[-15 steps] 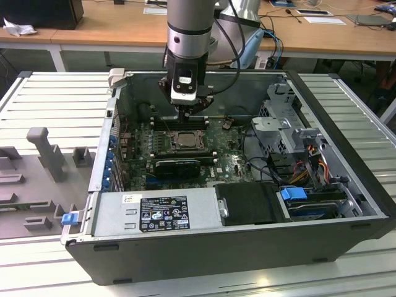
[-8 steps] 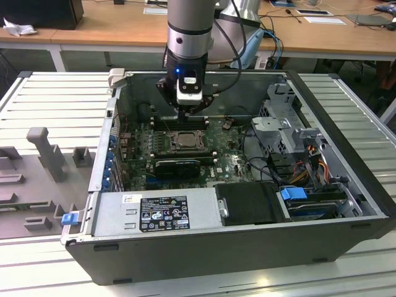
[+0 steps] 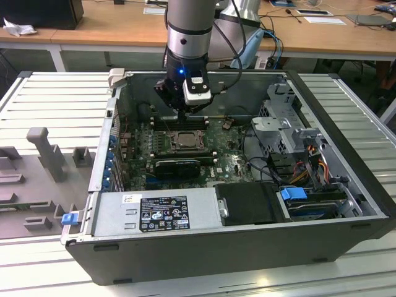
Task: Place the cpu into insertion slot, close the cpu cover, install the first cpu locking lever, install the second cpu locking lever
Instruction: 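Install the first cpu locking lever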
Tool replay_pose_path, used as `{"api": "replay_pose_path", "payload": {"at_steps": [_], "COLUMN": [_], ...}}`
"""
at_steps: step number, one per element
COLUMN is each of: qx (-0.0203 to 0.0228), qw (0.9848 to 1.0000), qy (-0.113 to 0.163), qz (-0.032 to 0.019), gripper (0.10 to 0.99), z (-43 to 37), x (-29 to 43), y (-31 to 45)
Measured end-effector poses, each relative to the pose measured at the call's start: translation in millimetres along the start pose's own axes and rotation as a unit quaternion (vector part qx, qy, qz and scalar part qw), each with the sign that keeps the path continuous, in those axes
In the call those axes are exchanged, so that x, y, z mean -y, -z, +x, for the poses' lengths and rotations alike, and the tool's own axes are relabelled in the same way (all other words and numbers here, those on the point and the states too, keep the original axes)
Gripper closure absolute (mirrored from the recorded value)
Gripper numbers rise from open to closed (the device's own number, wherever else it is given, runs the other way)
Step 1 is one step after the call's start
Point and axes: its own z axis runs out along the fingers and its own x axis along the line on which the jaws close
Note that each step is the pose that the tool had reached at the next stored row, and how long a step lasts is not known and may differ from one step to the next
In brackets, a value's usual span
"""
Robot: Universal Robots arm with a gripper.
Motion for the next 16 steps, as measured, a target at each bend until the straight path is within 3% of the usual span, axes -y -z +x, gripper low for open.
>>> {"api": "replay_pose_path", "payload": {"at_steps": [2, 5, 6, 9, 15, 16], "qx": [-0.0010, 0.0019, 0.0017, -0.0016, -0.0043, -0.0048], "qw": [0.9997, 0.9989, 0.9979, 0.9915, 0.9832, 0.9812], "qy": [0.026, 0.047, 0.065, 0.130, 0.182, 0.193], "qz": [0.0013, 0.0012, 0.0018, 0.0049, 0.0075, 0.0079], "gripper": [0.980, 0.980, 0.980, 0.980, 0.980, 0.980], "z": [0.0, -0.1, 0.0, 0.0, 0.0, 0.0], "x": [0.0, 0.0, 0.0, 0.0, 0.0, 0.0], "y": [0.0, -0.1, -0.2, -0.2, -0.2, -0.2]}}
